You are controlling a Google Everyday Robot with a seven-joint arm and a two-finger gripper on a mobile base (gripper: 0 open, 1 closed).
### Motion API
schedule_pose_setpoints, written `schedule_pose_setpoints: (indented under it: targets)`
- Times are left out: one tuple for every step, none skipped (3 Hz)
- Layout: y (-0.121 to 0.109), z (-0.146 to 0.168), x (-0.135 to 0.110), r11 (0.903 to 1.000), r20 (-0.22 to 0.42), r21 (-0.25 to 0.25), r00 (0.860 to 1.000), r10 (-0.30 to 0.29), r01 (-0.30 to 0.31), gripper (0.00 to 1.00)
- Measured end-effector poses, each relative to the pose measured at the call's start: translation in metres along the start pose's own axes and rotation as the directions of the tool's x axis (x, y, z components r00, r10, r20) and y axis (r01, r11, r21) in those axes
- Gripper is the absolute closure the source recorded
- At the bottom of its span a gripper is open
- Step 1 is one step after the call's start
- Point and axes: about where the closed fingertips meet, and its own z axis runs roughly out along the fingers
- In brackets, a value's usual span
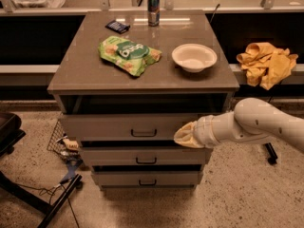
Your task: Close top drawer
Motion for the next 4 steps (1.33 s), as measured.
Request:
schedule_pose_setpoints:
  targets:
    - [-0.022, 0.005, 0.003, 0.9998, 0.003, 0.017, 1.000, -0.011, 0.011, 1.00]
    - [-0.054, 0.008, 0.005, 0.9985, 0.001, 0.043, 0.999, -0.034, 0.034, 1.00]
    - [-0.054, 0.008, 0.005, 0.9985, 0.001, 0.043, 0.999, -0.034, 0.034, 1.00]
    - [-0.046, 0.004, 0.003, 0.9996, 0.018, 0.020, 1.000, -0.018, 0.018, 1.00]
